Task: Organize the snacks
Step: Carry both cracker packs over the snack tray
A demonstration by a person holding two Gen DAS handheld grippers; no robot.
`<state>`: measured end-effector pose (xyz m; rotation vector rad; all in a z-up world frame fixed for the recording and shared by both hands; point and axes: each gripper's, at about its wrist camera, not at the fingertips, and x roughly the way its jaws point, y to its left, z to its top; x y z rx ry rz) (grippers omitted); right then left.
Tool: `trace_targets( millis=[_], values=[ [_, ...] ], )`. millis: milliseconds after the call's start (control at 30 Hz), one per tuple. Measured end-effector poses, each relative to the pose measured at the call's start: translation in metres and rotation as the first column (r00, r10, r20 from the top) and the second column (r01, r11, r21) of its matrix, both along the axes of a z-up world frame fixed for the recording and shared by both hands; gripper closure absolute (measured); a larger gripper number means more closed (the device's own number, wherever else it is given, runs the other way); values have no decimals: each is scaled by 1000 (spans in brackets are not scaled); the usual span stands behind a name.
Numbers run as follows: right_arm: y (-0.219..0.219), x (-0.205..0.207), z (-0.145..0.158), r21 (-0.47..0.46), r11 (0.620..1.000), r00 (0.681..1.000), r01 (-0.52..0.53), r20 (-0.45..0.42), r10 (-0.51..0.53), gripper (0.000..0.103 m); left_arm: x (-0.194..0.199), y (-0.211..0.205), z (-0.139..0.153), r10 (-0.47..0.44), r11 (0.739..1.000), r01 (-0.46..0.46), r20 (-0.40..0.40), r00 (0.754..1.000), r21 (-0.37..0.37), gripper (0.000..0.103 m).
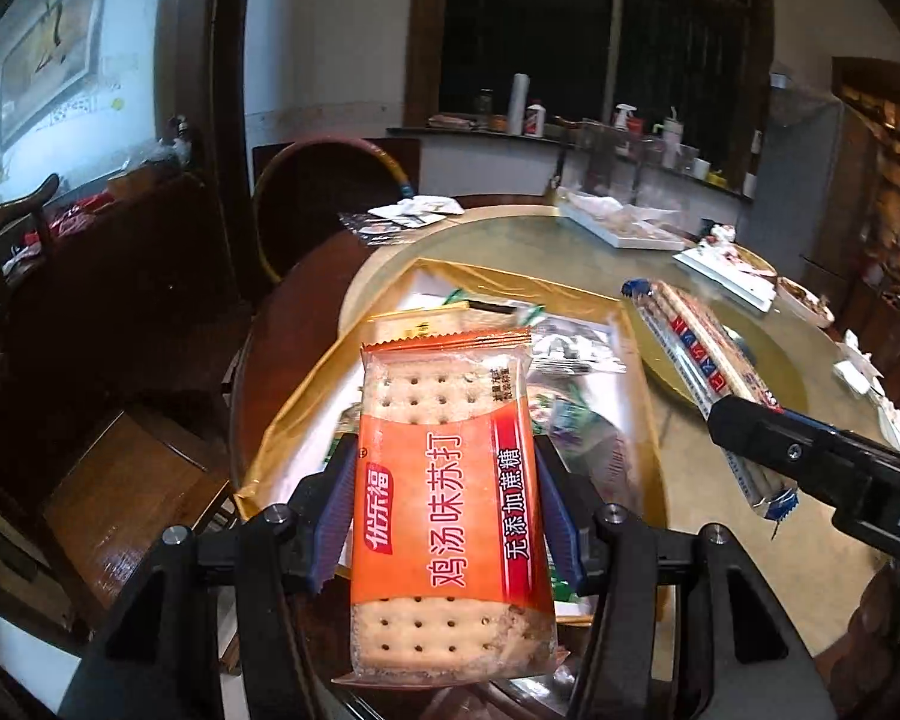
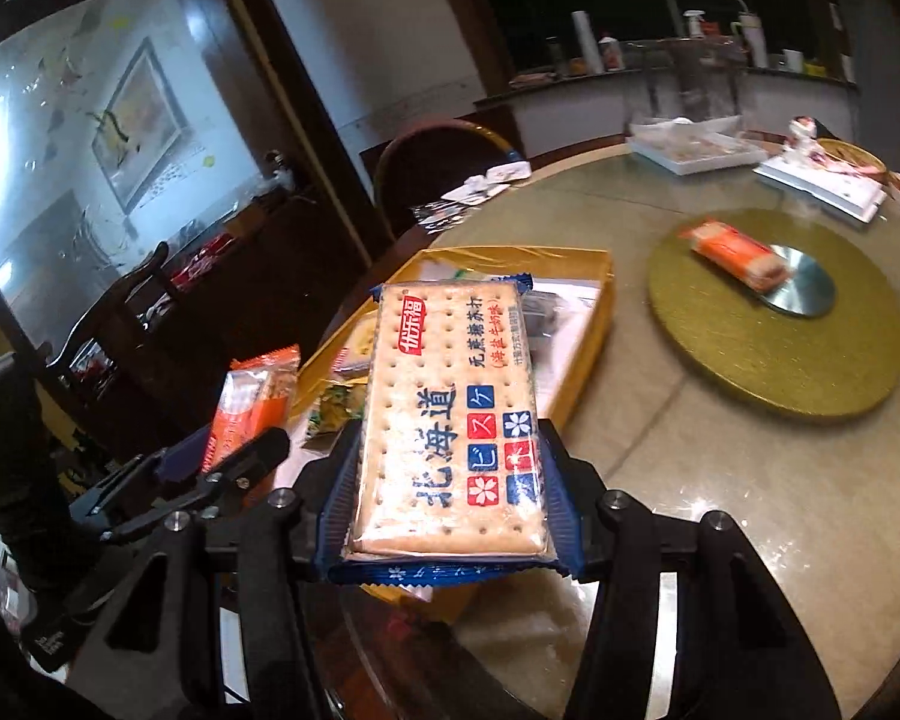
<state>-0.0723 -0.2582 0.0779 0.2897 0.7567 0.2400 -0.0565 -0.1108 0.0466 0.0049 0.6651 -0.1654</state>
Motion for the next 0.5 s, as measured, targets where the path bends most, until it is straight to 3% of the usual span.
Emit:
trace_targets(
  millis=[500],
  values=[
    [25,50,-16,-27,1000,998,-2,-57,1,47,34,15,-16,22,1000,-22,-37,999,0,48]
  ],
)
